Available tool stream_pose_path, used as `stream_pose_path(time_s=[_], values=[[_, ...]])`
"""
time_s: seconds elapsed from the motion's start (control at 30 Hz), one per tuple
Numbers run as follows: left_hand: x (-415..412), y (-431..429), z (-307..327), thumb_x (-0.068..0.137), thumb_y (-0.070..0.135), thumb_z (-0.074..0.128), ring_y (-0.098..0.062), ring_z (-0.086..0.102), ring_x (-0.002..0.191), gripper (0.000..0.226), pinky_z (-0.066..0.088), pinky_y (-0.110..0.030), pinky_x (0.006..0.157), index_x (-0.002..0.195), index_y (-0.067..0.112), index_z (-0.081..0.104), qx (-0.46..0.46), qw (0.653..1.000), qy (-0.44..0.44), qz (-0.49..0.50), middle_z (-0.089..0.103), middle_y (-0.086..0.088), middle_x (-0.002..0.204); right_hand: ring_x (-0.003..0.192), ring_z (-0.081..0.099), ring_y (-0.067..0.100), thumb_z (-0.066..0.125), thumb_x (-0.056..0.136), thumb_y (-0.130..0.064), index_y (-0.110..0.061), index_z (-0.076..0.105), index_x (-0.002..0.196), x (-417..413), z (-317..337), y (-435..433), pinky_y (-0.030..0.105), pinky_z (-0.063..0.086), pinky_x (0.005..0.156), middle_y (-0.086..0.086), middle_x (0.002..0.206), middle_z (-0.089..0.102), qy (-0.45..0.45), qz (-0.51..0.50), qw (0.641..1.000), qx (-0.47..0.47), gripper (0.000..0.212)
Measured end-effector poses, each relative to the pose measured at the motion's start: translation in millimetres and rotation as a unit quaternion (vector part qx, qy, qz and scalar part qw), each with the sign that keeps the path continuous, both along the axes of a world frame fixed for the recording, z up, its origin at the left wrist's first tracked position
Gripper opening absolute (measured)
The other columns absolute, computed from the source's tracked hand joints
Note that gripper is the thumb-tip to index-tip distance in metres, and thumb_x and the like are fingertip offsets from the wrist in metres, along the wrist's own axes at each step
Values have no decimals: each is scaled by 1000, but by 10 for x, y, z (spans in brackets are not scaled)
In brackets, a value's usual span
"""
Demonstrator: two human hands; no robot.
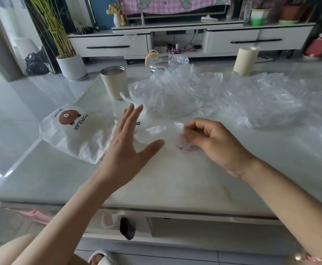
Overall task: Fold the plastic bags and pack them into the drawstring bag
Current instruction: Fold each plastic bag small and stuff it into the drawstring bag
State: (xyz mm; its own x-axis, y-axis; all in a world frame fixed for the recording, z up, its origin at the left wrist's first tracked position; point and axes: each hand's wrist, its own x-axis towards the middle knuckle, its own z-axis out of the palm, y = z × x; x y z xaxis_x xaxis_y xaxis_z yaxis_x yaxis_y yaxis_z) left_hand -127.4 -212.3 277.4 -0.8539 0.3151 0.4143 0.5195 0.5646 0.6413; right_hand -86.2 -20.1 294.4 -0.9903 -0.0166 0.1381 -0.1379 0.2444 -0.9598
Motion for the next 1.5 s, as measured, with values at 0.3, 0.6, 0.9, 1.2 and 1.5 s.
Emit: stream_pose_path(time_s=[0.3,0.6,0.9,1.2,1.5], values=[[-26,486,103,92,22,57,-3,40,38,23,36,-17,42,72,12,61,192,967,-164,26,45,12,41,38,47,8,49,96,-19,-13,63,79,313,32,398,20,36,41,-6,43,51,-44,-199,977,-68,23],[-117,610,-18,87,37,61,-29,57,96,33,41,-36,78,108,11,63,-190,977,69,69,64,-8,101,69,63,19,46,96,-35,-18,50,109,540,-54,612,32,48,63,1,75,63,-94,-232,910,329,22],[313,991,-431,82,47,-4,-20,16,144,78,7,-25,113,145,17,32,-221,971,16,-90,31,-1,152,104,58,19,49,90,0,-9,62,112,333,-80,353,22,42,88,5,111,63,145,-152,911,356,27],[201,645,-625,69,82,-12,-15,1,144,92,-7,-30,115,144,28,-7,-292,953,18,-80,4,7,154,139,-20,1,-19,69,-73,-27,-3,149,196,-683,488,25,-19,111,-11,155,-13,1,16,845,535,94],[168,447,-585,55,86,-23,-11,-23,140,109,-21,-23,110,148,30,-9,-318,947,-4,-53,-25,10,147,133,-37,6,-36,53,-77,-44,-36,125,266,-658,675,27,-28,105,-7,147,-36,-31,76,814,574,79]])
